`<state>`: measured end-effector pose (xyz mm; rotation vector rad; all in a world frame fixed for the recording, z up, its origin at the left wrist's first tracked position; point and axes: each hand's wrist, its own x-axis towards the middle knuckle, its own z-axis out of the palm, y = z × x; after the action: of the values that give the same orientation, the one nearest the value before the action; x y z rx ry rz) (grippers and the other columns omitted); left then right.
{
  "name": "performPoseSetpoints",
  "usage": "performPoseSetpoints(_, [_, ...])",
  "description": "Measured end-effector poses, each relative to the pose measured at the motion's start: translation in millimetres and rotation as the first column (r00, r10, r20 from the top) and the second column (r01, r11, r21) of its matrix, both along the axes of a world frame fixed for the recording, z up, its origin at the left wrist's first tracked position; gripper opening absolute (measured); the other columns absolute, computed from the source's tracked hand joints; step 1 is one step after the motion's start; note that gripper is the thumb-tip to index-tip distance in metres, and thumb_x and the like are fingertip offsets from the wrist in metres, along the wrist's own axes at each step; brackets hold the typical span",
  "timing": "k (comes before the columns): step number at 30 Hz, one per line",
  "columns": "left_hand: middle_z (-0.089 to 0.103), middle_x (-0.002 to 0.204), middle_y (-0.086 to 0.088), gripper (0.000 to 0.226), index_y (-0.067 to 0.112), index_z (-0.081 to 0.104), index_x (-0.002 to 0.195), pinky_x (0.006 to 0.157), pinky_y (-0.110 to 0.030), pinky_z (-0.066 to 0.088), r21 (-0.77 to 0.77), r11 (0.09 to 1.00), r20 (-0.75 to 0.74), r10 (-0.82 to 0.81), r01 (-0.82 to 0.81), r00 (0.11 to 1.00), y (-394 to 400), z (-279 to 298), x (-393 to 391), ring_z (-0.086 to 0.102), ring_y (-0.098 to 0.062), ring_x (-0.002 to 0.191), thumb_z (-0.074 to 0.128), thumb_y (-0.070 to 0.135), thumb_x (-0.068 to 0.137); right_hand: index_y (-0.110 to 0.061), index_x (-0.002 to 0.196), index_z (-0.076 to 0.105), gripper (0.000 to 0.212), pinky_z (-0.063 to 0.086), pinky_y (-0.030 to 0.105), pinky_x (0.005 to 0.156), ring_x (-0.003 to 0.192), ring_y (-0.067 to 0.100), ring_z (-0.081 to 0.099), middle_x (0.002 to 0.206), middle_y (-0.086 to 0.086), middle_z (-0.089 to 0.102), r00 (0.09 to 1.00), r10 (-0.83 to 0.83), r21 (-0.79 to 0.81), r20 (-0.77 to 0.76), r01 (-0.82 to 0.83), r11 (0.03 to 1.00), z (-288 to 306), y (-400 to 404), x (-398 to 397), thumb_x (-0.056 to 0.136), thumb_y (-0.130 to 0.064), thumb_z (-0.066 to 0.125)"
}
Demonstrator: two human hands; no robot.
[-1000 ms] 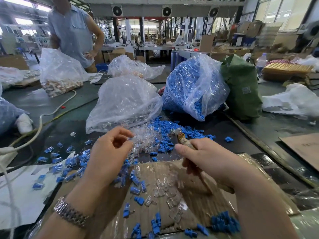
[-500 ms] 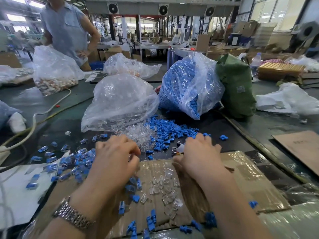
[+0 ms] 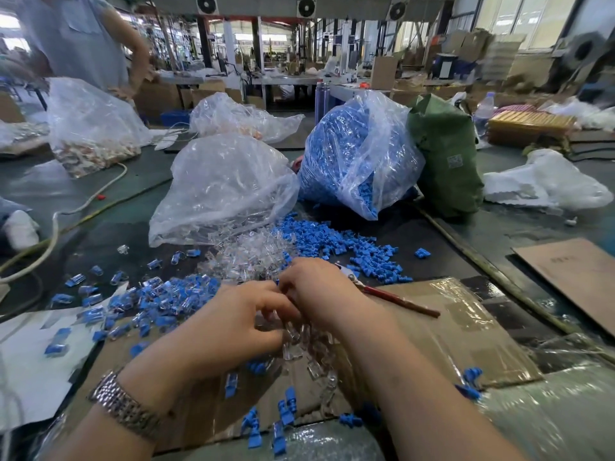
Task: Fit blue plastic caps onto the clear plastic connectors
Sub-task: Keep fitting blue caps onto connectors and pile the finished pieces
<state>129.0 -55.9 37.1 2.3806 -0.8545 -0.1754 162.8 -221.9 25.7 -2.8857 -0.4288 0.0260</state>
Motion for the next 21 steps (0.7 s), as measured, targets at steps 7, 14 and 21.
performPoseSetpoints(7, [0.061, 0.099, 0.031, 0.016, 0.046, 0.069, 0.092, 0.104, -0.045, 0.041, 0.093, 0.995, 0.040, -0.029, 0.025, 0.999, -6, -2, -1, 0.057, 0.005, 0.097, 0.076, 0.033, 0.086, -0.015, 0.121, 0.061, 0.027, 0.042, 0.041, 0.089, 0.111, 0.034, 0.053, 0.116, 0.014, 0.058, 0.996, -0.070, 0.002, 0.056, 0.070, 0.998, -9, -4, 3, 0.095, -0.014, 0.051])
performPoseSetpoints(14, [0.064, 0.091, 0.023, 0.010, 0.036, 0.074, 0.094, 0.093, -0.026, 0.051, 0.084, 0.995, 0.108, 0.047, -0.056, 0.993, -12, -6, -3, 0.061, 0.004, 0.088, 0.077, 0.030, 0.087, -0.019, 0.109, 0.071, 0.021, 0.039, 0.032, 0.076, 0.101, 0.026, 0.057, 0.107, 0.007, 0.054, 0.994, -0.100, 0.101, 0.041, 0.096, 0.990, -5, -9, -3, 0.094, -0.016, 0.056])
performPoseSetpoints(21, [0.079, 0.085, 0.006, 0.015, 0.026, 0.078, 0.098, 0.081, -0.022, 0.052, -0.402, 0.849, -0.318, 0.222, -0.343, 0.922, 1, 4, 3, 0.075, -0.009, 0.087, 0.072, 0.015, 0.090, -0.021, 0.091, 0.070, 0.012, 0.058, 0.037, 0.084, 0.084, 0.017, 0.071, 0.089, 0.000, 0.071, 0.979, -0.201, 0.716, 0.033, 0.117, 0.688, 6, -25, -16, 0.088, -0.009, 0.069])
